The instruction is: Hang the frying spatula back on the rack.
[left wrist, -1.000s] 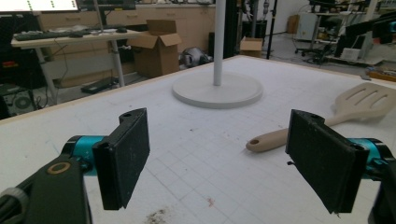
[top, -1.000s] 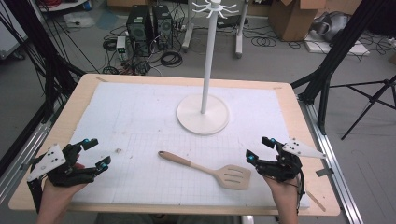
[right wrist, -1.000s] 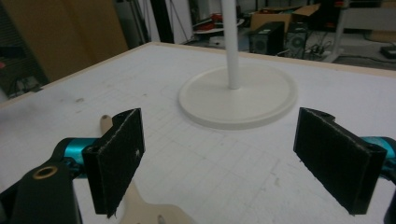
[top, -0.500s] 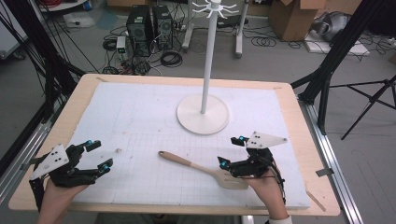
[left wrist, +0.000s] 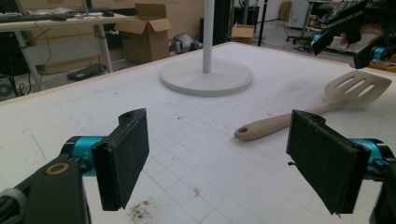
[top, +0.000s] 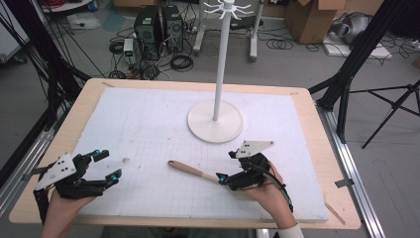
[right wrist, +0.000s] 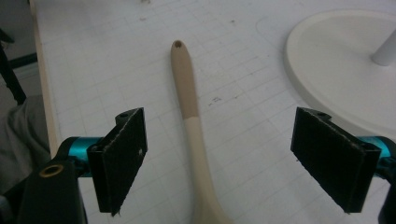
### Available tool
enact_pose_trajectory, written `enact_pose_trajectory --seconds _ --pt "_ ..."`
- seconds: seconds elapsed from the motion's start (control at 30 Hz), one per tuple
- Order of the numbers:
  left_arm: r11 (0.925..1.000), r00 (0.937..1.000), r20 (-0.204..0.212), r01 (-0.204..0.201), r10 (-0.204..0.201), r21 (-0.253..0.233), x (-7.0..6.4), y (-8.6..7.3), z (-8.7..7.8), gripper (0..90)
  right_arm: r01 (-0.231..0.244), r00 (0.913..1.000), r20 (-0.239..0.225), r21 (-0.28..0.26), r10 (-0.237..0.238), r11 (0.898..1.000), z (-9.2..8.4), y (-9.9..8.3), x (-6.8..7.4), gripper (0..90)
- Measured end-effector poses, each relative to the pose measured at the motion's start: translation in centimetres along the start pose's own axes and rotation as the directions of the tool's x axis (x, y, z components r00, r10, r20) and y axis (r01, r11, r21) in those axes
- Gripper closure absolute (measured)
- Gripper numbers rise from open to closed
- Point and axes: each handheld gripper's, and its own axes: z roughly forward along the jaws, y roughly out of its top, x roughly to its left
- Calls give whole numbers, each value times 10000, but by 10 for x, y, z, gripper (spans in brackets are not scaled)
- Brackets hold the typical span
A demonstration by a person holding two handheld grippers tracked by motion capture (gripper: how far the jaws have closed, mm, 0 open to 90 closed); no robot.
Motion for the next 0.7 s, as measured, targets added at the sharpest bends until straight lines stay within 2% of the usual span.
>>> enact_pose_trajectory --seconds 0.2,0.5,0.6,0.7 --pt "10000 10000 42 57 -57 82 -1 -1 2 215 220 9997 -155 884 -207 9958 14 2 4 194" --pt "9998 9999 82 110 -111 166 -1 -2 4 214 685 9975 -281 1687 -647 9833 26 -3 8 249" --pt "9998 9999 82 87 -89 205 -1 -2 5 212 748 9965 -532 2084 -651 9752 32 -4 9 319" --pt "9997 9999 100 103 -105 201 -2 -2 5 212 676 9967 -594 2387 -549 9687 36 -7 10 369"
